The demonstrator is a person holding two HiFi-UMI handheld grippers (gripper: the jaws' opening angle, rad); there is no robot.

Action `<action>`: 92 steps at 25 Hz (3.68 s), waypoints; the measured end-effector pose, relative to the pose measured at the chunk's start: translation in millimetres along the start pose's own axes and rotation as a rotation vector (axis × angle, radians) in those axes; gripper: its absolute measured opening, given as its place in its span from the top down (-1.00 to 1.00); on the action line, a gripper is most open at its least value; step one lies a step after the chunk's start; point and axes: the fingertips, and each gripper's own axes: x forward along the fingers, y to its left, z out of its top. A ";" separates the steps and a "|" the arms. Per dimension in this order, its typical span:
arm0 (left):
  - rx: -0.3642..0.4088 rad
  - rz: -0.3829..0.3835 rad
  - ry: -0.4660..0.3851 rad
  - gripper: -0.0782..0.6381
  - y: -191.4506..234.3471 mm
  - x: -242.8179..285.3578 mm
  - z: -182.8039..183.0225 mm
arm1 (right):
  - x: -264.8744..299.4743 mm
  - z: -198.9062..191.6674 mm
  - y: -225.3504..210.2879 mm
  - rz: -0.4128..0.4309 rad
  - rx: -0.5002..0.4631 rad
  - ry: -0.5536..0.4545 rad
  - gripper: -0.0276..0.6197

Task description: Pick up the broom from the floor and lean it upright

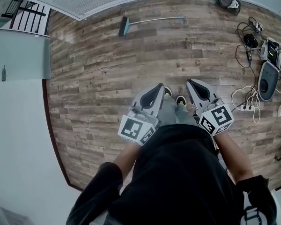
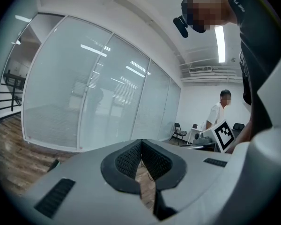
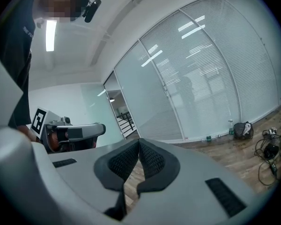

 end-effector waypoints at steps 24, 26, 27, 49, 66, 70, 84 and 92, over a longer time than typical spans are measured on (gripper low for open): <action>-0.054 -0.006 -0.102 0.72 145.5 31.4 47.6 | 134.0 42.6 -20.2 -0.043 -0.081 0.064 0.87; -0.063 0.002 -0.103 0.72 153.2 33.7 49.8 | 138.6 41.9 -25.4 -0.053 -0.069 0.076 0.86; -0.066 0.005 -0.102 0.72 157.0 34.7 50.9 | 141.8 42.1 -26.2 -0.053 -0.067 0.079 0.86; -0.034 0.009 -0.029 0.72 189.8 193.0 95.3 | 201.3 79.3 -171.8 -0.056 0.056 0.054 0.86; -0.085 -0.003 -0.046 0.72 259.0 220.9 113.2 | 294.0 94.7 -174.3 -0.012 0.025 0.111 0.86; -0.087 -0.001 -0.069 0.72 293.5 220.7 119.9 | 326.3 111.5 -168.7 -0.014 -0.013 0.107 0.87; -0.128 -0.028 -0.042 0.72 362.0 278.5 135.8 | 390.1 126.6 -200.2 -0.049 0.004 0.134 0.86; -0.089 -0.017 -0.041 0.72 385.3 343.0 161.6 | 417.0 153.4 -256.7 0.025 0.015 0.116 0.87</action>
